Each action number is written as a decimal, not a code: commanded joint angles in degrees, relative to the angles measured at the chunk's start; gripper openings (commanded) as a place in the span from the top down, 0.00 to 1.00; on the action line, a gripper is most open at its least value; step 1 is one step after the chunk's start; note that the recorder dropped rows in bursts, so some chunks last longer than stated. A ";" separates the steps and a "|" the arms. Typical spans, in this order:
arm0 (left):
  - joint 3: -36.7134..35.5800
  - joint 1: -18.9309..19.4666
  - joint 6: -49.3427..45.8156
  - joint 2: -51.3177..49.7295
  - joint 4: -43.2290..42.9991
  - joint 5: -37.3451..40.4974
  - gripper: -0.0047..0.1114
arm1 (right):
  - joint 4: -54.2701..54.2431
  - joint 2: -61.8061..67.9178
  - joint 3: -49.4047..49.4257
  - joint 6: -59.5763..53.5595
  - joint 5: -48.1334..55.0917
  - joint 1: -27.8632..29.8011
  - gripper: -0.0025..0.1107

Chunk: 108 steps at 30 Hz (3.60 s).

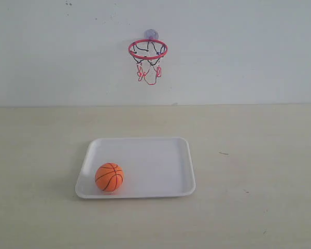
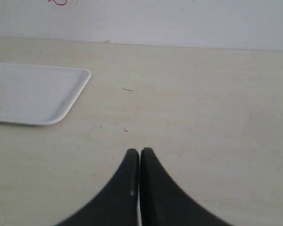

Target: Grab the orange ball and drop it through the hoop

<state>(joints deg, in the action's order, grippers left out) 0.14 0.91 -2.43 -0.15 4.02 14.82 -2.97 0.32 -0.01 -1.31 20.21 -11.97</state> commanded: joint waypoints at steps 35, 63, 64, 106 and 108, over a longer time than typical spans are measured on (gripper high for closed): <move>-0.14 0.18 -0.24 0.15 0.53 -0.22 0.92 | 0.52 -0.32 0.01 -0.48 -39.16 0.28 0.98; -0.14 0.18 -0.24 0.15 0.53 -0.22 0.92 | -5.41 46.71 -37.30 -8.19 1.19 0.02 0.98; -0.14 0.18 -0.24 0.15 0.53 -0.22 0.92 | -8.72 48.09 -37.30 -5.45 0.82 0.02 0.98; -0.14 0.18 -0.24 0.15 0.53 -0.22 0.92 | -7.57 113.26 -96.07 -33.57 34.58 -21.74 0.82; -0.14 0.18 -0.24 0.15 0.53 -0.22 0.92 | -7.68 113.39 -96.07 -32.44 32.16 -24.12 0.66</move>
<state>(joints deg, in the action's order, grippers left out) 0.14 0.91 -2.43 -0.15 4.02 14.82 -13.54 113.67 -95.36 -35.67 54.41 -33.45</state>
